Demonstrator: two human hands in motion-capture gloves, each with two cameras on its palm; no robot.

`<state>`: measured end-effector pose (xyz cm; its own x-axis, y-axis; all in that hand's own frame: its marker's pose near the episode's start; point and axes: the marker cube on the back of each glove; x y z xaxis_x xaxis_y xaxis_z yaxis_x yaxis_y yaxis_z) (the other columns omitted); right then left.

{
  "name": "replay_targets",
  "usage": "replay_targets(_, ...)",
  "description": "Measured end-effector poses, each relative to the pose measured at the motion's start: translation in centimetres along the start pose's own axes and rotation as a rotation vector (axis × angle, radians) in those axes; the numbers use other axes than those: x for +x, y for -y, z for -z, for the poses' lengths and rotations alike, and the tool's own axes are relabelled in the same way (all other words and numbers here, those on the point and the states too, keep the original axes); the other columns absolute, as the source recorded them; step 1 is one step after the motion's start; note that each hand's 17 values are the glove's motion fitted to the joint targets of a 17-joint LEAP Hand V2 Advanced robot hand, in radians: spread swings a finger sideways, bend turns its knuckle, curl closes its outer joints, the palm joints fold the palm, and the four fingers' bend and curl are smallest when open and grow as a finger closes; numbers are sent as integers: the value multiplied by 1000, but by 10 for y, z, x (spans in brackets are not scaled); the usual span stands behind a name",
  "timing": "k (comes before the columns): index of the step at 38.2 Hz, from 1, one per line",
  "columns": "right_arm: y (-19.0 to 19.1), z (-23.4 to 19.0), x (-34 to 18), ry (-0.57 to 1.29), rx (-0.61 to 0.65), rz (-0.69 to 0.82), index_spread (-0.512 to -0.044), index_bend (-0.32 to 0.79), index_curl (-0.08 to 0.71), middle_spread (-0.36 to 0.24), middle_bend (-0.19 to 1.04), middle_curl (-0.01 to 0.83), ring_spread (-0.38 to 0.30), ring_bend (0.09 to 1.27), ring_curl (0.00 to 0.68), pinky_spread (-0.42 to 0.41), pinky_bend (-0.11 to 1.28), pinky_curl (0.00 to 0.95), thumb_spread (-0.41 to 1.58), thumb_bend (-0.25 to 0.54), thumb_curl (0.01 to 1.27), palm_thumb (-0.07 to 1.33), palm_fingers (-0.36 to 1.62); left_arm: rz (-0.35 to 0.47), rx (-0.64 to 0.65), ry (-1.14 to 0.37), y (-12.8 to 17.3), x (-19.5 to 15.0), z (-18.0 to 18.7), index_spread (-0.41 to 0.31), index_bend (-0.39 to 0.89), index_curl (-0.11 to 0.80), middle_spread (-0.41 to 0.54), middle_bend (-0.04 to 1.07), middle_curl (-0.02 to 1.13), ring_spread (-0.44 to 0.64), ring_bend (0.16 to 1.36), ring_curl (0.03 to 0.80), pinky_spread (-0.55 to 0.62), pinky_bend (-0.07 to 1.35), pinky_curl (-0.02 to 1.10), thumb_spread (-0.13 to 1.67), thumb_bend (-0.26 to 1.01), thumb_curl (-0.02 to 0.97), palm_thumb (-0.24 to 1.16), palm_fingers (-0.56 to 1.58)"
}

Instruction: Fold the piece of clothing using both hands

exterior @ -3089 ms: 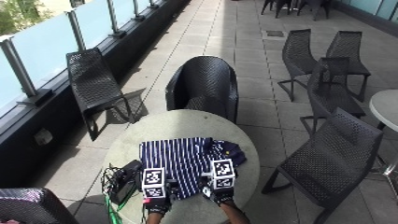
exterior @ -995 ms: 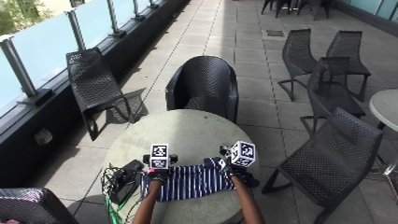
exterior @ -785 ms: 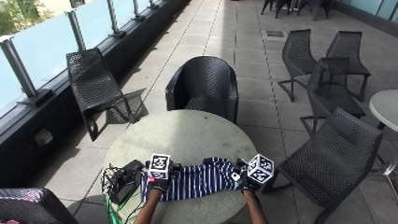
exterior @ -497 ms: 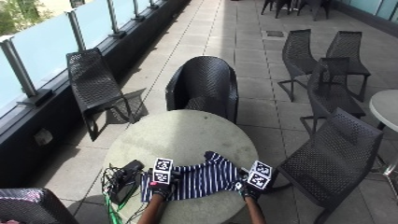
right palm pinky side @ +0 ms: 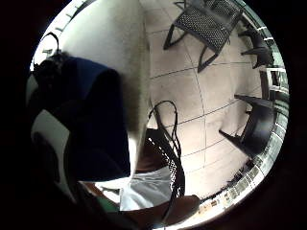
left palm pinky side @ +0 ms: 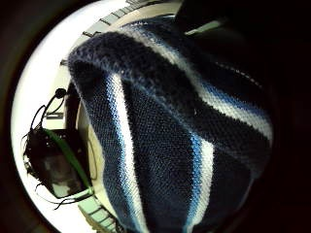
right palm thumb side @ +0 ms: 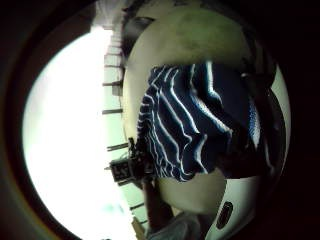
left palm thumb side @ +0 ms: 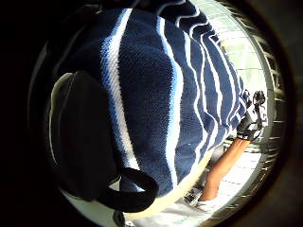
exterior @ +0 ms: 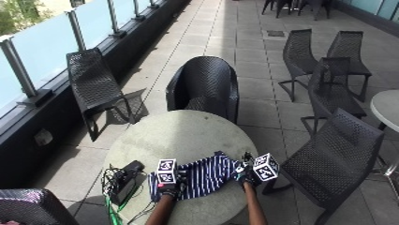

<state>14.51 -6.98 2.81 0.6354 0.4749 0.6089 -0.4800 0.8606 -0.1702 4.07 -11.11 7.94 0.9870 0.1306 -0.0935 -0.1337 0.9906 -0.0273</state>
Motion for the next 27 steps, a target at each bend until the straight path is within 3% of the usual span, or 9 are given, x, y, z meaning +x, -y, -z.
replay_targets(4,8,-4,-53,130,79,160,-320,87,221,-211,420,466,-214,845,484,-256,804,451,944,159,408,999,1249,-4,0,-131,1,-10,21,-107,185,374,50,157,283,302,535,321,437,508,383,1518,3,150,118,270)
replay_targets(11,-16,-75,-150,39,-95,335,-306,100,231,-214,414,475,-222,850,492,-285,800,457,748,86,474,1011,1223,70,45,-287,21,-70,28,-104,164,371,43,174,289,267,547,316,414,521,372,1530,40,183,202,367)
replay_targets(18,-91,-156,-237,-195,-238,575,-296,110,243,-215,403,478,-226,837,492,-296,789,456,617,33,531,1028,1223,146,193,-212,-10,-106,86,-120,171,378,13,186,306,216,529,311,353,525,372,1584,140,244,397,485)
replay_targets(23,-152,-189,-263,-280,-381,695,-296,126,257,-215,393,478,-224,821,490,-297,769,453,542,-4,568,1034,1227,191,182,-165,-21,-127,92,-130,170,381,-12,186,321,185,511,312,323,507,370,1589,200,285,508,517)
replay_targets(27,-168,-211,-257,-417,-388,705,-295,127,267,-215,391,481,-224,811,490,-299,756,450,495,-19,594,1039,1232,213,187,-153,-22,-139,90,-136,168,382,-26,180,328,172,501,313,312,490,365,1588,227,308,556,523)
